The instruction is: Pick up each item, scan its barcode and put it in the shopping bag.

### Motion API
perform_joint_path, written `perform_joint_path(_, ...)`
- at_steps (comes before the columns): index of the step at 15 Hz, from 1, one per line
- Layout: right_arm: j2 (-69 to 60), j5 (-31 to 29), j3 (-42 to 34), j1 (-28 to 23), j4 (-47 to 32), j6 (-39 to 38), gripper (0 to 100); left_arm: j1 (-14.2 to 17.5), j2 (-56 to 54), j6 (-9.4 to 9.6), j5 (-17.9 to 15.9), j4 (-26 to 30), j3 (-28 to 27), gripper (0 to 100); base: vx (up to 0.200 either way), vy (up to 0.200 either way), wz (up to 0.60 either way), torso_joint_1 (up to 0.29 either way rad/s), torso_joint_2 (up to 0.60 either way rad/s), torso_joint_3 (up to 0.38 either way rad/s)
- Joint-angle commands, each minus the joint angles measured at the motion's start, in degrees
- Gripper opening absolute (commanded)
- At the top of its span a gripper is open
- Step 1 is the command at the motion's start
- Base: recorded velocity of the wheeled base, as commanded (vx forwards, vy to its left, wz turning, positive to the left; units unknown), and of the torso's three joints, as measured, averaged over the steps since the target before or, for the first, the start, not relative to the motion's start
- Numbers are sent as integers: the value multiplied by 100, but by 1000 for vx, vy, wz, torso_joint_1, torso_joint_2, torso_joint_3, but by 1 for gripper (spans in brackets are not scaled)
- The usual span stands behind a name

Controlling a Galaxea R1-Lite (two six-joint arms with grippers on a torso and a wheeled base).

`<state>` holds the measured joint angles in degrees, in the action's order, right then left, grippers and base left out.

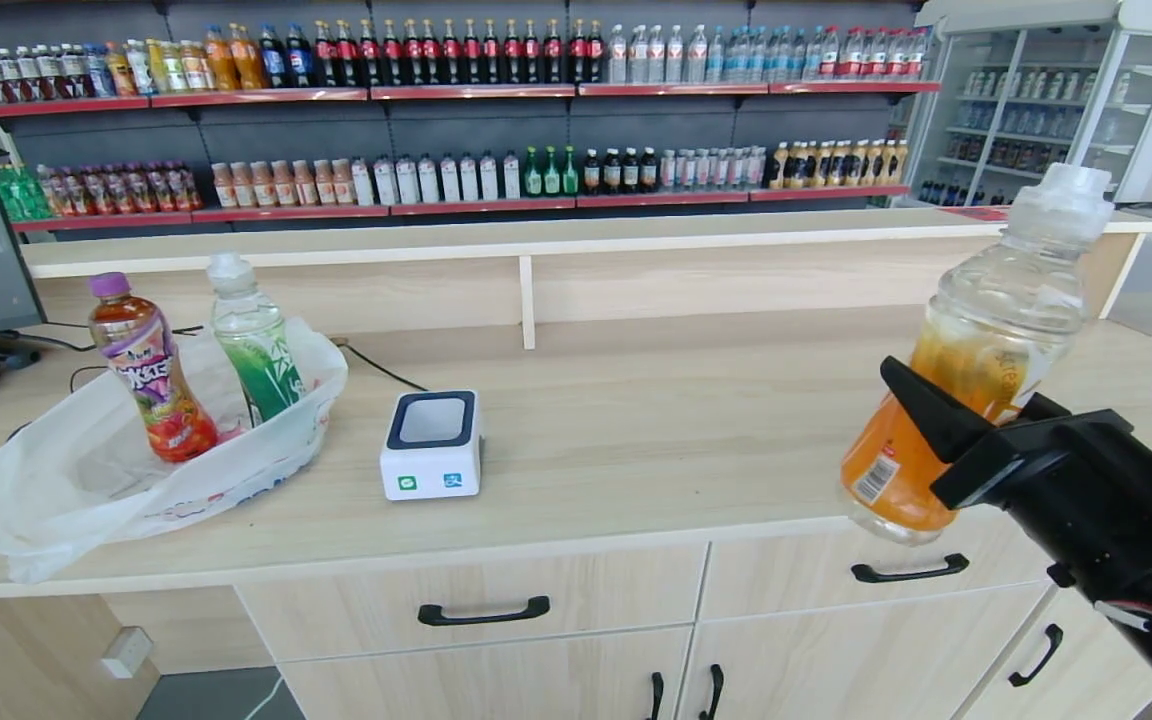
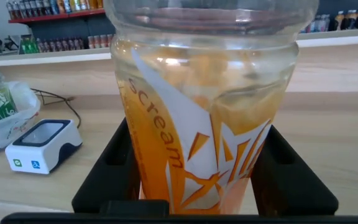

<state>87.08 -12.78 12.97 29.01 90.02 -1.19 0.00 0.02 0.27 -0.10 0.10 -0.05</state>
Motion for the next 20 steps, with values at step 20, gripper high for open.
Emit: perform_joint_path(20,-341,1647,-409,1581,-2,-988,0,0,-2,0,1,-1,-4,100,0,0,0,0,0,0)
